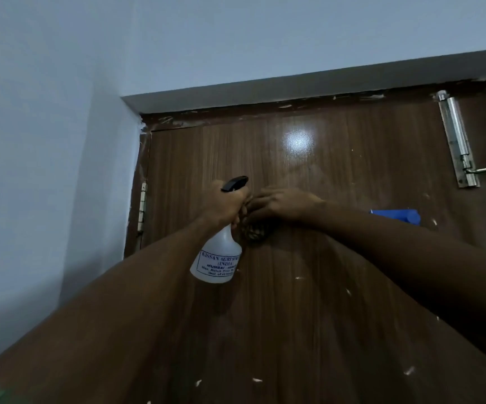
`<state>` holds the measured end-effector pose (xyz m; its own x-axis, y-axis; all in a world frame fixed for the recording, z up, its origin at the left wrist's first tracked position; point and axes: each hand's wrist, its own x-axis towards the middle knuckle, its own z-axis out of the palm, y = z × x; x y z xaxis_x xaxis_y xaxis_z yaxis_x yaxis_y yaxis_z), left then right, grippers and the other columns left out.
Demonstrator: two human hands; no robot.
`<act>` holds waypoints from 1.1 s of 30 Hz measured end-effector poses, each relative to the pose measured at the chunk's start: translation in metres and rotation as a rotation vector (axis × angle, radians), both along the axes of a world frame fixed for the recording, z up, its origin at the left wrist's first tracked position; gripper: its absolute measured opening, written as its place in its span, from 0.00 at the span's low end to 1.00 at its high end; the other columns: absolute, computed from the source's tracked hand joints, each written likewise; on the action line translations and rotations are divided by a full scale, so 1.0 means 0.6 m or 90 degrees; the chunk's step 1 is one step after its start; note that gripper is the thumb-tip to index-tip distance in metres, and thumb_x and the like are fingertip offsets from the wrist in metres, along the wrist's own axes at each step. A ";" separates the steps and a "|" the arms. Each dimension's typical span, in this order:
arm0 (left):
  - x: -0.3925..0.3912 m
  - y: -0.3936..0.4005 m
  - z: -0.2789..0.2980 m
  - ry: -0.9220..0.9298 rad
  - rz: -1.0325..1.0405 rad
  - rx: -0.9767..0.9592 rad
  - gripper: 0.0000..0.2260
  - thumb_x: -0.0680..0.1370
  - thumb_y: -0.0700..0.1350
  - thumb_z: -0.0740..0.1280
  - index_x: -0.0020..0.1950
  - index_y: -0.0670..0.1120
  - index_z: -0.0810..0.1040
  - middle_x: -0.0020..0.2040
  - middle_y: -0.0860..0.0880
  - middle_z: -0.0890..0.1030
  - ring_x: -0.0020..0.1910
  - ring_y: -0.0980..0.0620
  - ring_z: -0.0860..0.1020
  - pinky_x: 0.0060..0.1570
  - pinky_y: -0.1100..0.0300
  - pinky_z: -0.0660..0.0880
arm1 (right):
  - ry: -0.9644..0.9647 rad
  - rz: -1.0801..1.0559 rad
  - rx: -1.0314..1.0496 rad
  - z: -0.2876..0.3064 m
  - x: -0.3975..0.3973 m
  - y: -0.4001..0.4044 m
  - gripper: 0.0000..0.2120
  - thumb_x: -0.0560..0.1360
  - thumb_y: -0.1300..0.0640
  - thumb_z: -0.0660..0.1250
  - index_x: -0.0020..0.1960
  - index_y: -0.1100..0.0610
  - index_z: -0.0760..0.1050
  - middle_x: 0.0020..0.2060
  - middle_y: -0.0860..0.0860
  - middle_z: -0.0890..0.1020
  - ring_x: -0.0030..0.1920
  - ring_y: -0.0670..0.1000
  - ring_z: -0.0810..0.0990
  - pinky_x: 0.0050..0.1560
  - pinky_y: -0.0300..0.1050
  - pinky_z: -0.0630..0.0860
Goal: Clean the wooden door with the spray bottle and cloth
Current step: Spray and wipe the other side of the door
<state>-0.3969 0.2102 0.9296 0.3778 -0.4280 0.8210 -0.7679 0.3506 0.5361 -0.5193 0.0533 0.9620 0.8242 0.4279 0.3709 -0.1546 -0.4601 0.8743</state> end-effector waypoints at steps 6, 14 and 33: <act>-0.014 -0.008 0.017 -0.010 -0.018 0.025 0.13 0.82 0.43 0.68 0.40 0.39 0.81 0.32 0.42 0.81 0.24 0.49 0.74 0.26 0.58 0.71 | -0.515 0.070 0.215 0.016 -0.057 -0.051 0.27 0.73 0.59 0.76 0.71 0.51 0.76 0.66 0.53 0.80 0.64 0.59 0.77 0.60 0.55 0.71; -0.037 -0.034 0.013 -0.028 -0.027 0.064 0.12 0.83 0.45 0.68 0.43 0.39 0.81 0.33 0.42 0.82 0.24 0.49 0.76 0.25 0.59 0.72 | -0.319 0.127 -0.101 -0.013 -0.121 -0.132 0.20 0.78 0.54 0.69 0.68 0.57 0.78 0.61 0.56 0.83 0.56 0.58 0.83 0.46 0.52 0.80; -0.100 -0.093 0.026 -0.034 -0.048 0.074 0.16 0.82 0.49 0.68 0.39 0.41 0.83 0.34 0.42 0.84 0.25 0.47 0.77 0.28 0.58 0.72 | -0.466 0.150 0.120 -0.070 -0.135 -0.125 0.23 0.71 0.59 0.78 0.64 0.58 0.79 0.59 0.55 0.83 0.58 0.59 0.80 0.56 0.55 0.76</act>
<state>-0.4566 0.1545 0.9451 0.2989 -0.5468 0.7821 -0.7701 0.3458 0.5361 -0.6004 -0.0215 0.9201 0.2389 0.4370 0.8672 -0.5403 -0.6822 0.4926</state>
